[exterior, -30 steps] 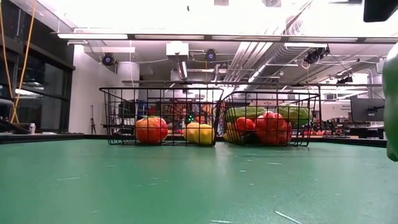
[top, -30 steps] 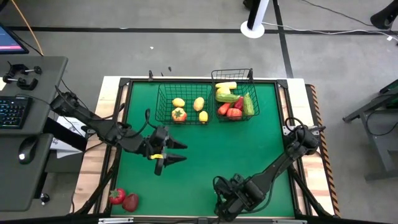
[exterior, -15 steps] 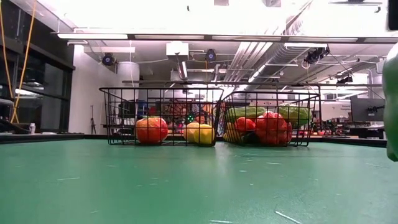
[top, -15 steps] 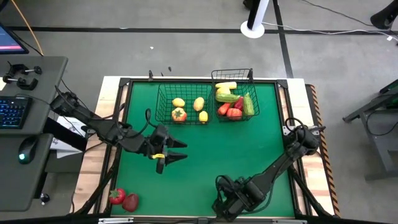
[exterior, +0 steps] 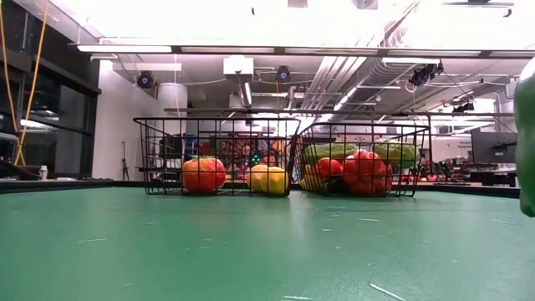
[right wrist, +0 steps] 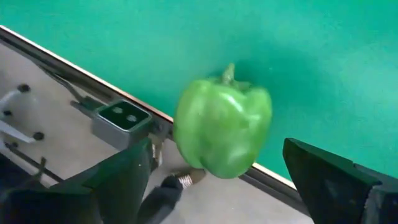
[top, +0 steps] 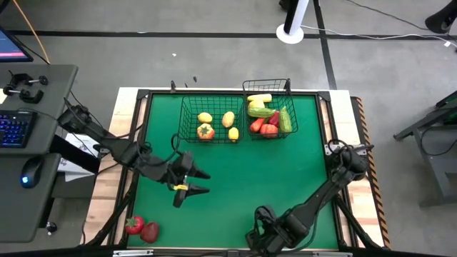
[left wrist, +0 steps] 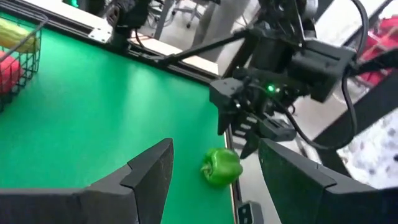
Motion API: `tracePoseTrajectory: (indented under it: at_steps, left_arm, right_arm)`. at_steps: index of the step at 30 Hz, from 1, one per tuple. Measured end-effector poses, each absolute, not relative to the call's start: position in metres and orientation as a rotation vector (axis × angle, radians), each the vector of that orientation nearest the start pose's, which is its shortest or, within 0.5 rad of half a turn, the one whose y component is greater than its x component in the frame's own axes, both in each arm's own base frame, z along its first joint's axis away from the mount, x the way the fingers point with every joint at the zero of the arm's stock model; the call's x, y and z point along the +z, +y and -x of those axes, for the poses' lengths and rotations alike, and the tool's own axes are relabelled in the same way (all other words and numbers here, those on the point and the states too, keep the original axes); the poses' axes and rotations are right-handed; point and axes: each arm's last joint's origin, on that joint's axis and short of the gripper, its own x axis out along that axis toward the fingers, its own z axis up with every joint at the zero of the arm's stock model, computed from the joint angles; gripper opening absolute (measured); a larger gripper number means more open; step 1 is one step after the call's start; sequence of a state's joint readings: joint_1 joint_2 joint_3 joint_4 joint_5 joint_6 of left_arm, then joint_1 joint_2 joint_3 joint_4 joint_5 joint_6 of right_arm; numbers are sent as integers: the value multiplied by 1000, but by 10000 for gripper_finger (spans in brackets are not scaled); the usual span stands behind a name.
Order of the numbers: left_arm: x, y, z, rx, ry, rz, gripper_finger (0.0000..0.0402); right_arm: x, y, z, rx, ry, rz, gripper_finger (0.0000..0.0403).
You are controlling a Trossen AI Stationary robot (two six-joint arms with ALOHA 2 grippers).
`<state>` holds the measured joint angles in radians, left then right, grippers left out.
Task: Sort produce into baskets
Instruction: Put the green bell pepper into the right wire basket
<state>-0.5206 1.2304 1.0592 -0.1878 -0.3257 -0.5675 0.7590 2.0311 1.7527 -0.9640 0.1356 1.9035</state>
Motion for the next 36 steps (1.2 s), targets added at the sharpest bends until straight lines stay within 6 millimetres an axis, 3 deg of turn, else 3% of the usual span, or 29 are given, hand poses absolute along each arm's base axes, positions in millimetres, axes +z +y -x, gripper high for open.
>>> tracePoseTrajectory:
  at_steps: [7,17,29,36]
  left_arm:
    - [333,-130,-238,-104,406,374,225]
    - [333,-129,-239,-73,393,388,225]
    - [334,-128,-239,-30,383,444,225]
    - [334,-127,-239,-12,375,444,225]
  right_arm:
    - [217,295,-314,-627,1244,-1092,351]
    - [212,291,-312,-652,1223,-983,351]
    - [183,305,-323,-651,1201,-1021,351]
    - [178,304,-323,-700,1173,-1022,351]
